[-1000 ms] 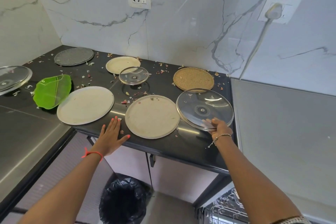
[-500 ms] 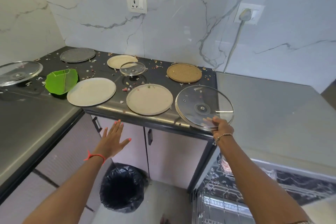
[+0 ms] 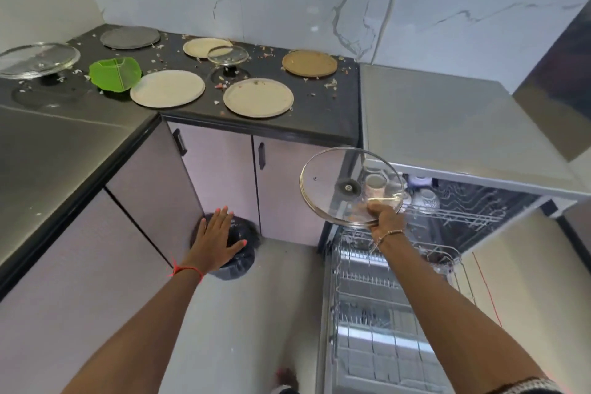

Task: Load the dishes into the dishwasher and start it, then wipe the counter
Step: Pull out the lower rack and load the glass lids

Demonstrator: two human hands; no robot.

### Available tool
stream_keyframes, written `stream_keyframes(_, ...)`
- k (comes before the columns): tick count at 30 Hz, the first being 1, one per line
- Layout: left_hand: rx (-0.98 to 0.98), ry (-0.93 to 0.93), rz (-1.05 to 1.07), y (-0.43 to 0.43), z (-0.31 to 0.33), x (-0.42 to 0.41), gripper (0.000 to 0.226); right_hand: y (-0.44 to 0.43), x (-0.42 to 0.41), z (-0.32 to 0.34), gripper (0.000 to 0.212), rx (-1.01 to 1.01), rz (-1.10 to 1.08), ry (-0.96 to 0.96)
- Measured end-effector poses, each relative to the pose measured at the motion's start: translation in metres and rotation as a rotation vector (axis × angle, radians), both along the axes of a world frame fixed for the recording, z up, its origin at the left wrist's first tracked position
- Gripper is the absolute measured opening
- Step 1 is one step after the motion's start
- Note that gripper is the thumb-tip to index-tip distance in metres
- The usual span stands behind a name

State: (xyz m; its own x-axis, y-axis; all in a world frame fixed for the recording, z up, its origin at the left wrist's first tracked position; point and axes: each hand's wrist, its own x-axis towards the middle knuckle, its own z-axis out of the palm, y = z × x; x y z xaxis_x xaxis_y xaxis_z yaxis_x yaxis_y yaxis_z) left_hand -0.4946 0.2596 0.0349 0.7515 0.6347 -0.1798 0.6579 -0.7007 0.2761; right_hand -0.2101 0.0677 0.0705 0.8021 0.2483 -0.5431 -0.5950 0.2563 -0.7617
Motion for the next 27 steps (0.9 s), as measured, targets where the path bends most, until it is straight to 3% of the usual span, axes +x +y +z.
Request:
stream_keyframes(5, -0.033, -0.008, -0.027, -0.046, -0.017, -0.018, 0.109, -0.051, -0.032, -0.034, 0.017, -0.091, -0.026, 0.073)
stream_keyframes(17, -0.067, -0.01, -0.16, -0.157, -0.054, 0.023, 0.107, -0.187, -0.05, -0.092, 0.018, -0.137, 0.089, 0.178)
stream_keyframes(27, -0.089, 0.015, -0.181, -0.307, -0.095, 0.11, 0.102, -0.336, 0.028, -0.091, 0.016, -0.156, 0.174, 0.165)
